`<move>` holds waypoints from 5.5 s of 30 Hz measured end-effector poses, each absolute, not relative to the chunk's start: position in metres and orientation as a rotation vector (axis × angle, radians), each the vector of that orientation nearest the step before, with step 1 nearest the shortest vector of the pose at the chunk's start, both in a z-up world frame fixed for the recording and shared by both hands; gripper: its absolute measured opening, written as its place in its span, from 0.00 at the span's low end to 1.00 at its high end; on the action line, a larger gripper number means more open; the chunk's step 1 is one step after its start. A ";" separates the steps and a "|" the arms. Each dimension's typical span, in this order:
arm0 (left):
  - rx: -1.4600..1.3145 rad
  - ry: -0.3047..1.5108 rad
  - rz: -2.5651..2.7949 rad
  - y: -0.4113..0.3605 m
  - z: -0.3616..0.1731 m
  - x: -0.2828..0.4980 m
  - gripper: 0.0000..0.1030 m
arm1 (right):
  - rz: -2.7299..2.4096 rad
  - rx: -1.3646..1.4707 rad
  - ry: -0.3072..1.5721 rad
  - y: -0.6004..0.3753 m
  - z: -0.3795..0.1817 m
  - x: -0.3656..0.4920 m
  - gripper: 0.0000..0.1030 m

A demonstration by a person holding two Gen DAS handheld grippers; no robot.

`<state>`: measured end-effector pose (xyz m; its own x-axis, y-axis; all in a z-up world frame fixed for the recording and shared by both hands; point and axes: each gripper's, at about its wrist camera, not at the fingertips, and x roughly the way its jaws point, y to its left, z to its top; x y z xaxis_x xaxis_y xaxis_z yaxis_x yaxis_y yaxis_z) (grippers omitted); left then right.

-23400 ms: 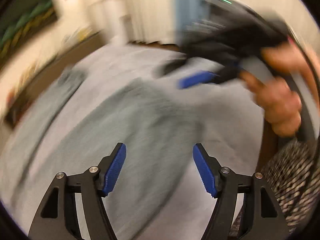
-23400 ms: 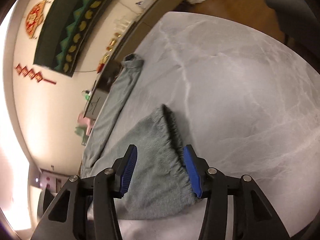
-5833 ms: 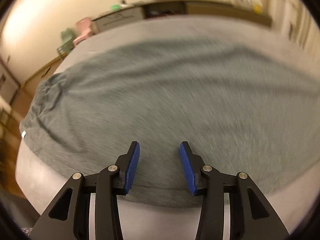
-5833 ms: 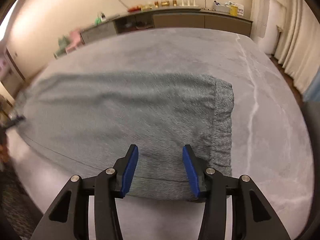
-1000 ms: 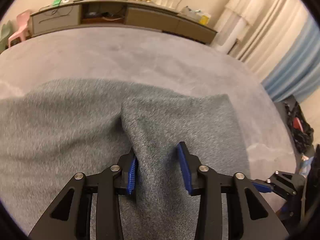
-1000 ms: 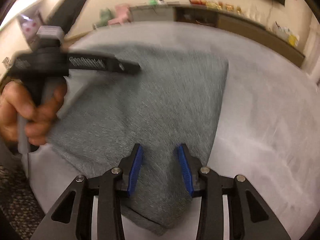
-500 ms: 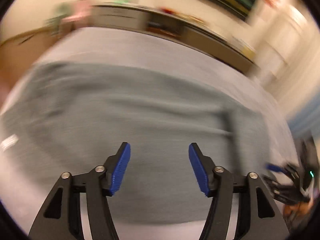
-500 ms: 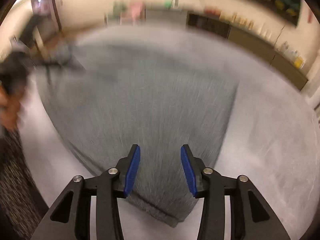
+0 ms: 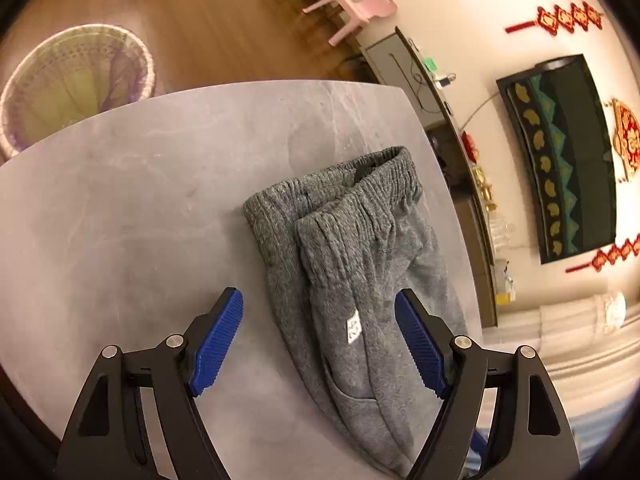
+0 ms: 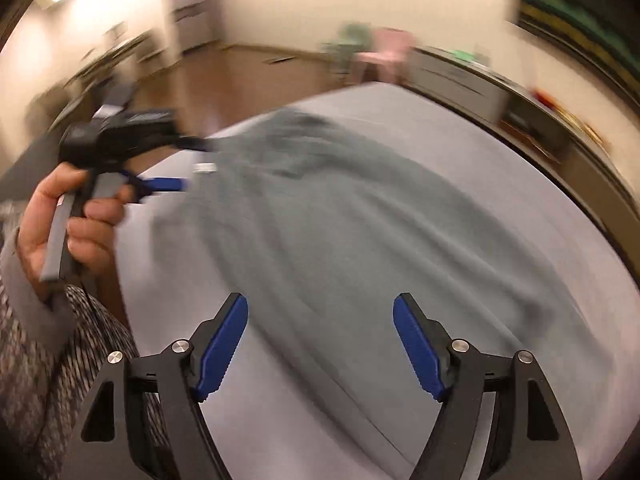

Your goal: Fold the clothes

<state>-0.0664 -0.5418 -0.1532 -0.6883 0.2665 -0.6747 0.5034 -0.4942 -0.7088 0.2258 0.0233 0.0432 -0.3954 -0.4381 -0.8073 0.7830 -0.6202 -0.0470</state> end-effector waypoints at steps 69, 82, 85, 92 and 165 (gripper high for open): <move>1.384 0.823 -3.215 -0.392 -0.104 -0.116 0.29 | -2.478 1.439 -0.093 0.260 0.125 0.104 0.61; 1.693 0.204 -3.166 -0.322 -0.135 -0.114 0.29 | -2.148 1.629 0.481 0.086 0.068 -0.014 0.27; 1.695 0.112 -3.174 -0.320 -0.134 -0.110 0.30 | -2.211 1.608 0.514 0.094 0.071 -0.040 0.30; 1.579 0.260 -3.269 -0.331 -0.110 -0.104 0.30 | -2.310 1.486 0.192 0.179 0.126 -0.040 0.48; 1.703 0.011 -3.111 -0.174 0.013 -0.202 0.12 | -2.092 1.018 -0.672 0.363 0.069 0.129 0.64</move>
